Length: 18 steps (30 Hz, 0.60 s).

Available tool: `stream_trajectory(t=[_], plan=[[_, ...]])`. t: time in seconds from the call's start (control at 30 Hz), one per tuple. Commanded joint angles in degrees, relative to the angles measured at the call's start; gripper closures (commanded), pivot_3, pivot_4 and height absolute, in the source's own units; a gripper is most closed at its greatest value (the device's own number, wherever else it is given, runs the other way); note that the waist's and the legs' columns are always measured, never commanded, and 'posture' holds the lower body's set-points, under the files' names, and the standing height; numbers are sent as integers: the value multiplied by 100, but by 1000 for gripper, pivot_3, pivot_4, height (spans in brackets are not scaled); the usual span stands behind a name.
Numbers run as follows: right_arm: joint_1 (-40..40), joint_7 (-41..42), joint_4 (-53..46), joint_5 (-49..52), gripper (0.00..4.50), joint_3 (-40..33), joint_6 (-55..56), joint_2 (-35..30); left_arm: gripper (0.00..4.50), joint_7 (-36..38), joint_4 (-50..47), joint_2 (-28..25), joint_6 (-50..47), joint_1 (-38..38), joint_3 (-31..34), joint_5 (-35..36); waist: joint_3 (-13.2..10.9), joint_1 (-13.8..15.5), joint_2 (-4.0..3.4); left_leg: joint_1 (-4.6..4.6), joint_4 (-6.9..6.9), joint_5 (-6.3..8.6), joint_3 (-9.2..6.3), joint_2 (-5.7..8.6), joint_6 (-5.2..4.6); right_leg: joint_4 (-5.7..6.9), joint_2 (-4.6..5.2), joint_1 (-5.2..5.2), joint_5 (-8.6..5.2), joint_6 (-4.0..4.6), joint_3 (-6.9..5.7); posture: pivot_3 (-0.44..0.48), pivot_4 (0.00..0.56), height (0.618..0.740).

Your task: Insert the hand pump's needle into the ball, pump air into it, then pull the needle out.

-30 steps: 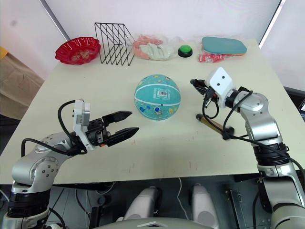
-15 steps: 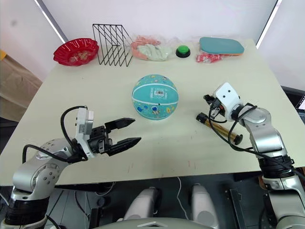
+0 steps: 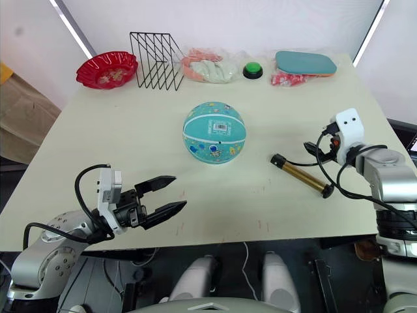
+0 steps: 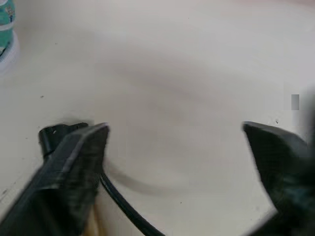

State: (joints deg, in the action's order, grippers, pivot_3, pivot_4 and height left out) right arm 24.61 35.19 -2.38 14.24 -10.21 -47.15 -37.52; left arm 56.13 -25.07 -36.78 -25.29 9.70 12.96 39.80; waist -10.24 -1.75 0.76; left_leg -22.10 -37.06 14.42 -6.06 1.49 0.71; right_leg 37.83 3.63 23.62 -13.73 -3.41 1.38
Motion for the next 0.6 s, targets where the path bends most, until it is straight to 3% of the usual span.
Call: stream_trajectory(t=[0.03,0.4,0.6], plan=[[-285,49,-582,387,50,-543,-415,-194,0,-33,20,41,206,99,108,-55,0,7,0,1,1,0,0,0,-1,0,0,0,0,0,1,0,150,740],[-1383,336,-1018,738,50,-911,-495,-795,0,23,237,89,450,357,101,-142,0,-9,-1,-2,-6,1,-11,-1,-2,3,-4,-5,-1,-1,-12,0,150,740],[-1789,607,-1088,854,50,-1175,-349,-1096,0,27,268,95,501,359,110,-128,0,7,-4,-16,-12,0,-71,-1,0,4,-5,-20,-7,8,-81,0,150,740]])
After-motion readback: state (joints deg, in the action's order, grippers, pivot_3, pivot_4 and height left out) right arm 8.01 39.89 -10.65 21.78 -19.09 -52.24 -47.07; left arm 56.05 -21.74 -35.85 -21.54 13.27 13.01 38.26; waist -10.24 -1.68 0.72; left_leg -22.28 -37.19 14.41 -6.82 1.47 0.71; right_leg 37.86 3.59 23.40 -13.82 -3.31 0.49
